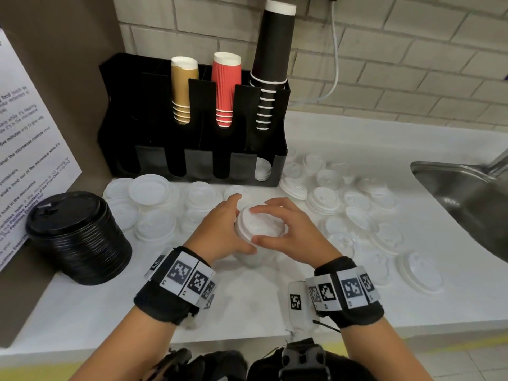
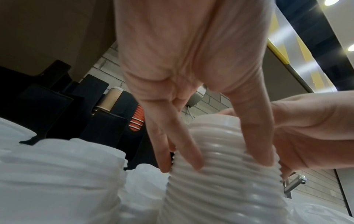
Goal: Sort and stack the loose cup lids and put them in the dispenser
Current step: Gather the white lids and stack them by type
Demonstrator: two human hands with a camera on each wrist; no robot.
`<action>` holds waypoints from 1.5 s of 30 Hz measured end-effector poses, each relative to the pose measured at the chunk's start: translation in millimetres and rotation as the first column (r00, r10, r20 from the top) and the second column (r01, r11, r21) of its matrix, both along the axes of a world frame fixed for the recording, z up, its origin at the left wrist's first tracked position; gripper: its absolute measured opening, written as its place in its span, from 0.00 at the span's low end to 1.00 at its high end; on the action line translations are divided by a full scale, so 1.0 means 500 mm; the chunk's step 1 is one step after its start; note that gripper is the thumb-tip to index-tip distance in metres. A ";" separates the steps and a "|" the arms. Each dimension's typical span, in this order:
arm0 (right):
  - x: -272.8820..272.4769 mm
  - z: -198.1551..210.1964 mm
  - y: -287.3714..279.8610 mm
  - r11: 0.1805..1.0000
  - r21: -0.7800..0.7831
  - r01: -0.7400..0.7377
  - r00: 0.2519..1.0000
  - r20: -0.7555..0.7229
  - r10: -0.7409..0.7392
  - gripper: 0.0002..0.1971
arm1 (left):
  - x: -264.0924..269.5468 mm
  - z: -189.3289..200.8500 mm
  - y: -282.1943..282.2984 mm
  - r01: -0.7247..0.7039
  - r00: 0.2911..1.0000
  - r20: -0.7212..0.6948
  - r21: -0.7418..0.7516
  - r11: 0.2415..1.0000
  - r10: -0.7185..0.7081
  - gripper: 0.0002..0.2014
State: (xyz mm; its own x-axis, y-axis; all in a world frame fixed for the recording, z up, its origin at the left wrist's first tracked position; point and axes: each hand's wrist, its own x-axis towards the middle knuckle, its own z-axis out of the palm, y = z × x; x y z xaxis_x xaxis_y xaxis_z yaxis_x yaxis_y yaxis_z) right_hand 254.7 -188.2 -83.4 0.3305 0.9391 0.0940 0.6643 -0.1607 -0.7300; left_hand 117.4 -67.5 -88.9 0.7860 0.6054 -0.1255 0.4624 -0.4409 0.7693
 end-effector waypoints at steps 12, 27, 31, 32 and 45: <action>-0.016 -0.003 -0.001 0.997 -0.080 0.001 1.000 0.015 0.000 0.28 | -0.004 0.023 -0.010 0.068 0.998 0.004 0.055 0.996 -0.069 0.32; 0.113 0.008 -0.128 0.665 -0.611 0.429 0.872 0.472 -0.129 0.40 | 0.004 0.019 0.000 0.032 0.999 -0.038 0.024 0.999 -0.031 0.36; 0.125 0.041 -0.107 0.770 -0.523 0.365 0.907 0.387 -0.168 0.39 | 0.005 0.019 0.000 0.021 0.999 -0.040 0.020 1.000 -0.020 0.37; 0.126 0.050 -0.099 0.812 -0.473 0.343 0.921 0.341 -0.190 0.40 | 0.005 0.020 0.000 0.022 0.999 -0.044 0.024 0.999 -0.021 0.37; 0.175 0.013 -0.196 0.488 -0.644 0.589 0.807 0.428 -0.408 0.38 | 0.010 0.026 -0.004 0.041 0.999 -0.032 0.033 0.999 -0.040 0.36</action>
State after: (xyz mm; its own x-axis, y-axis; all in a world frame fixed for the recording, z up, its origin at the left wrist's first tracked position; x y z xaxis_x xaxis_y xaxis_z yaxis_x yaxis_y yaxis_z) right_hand 342.0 -286.3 -76.6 0.8244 0.3961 -0.4042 0.4016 -0.9127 -0.0754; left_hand 122.4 -69.6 -76.1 0.8057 0.5777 -0.1304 0.4675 -0.4853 0.7388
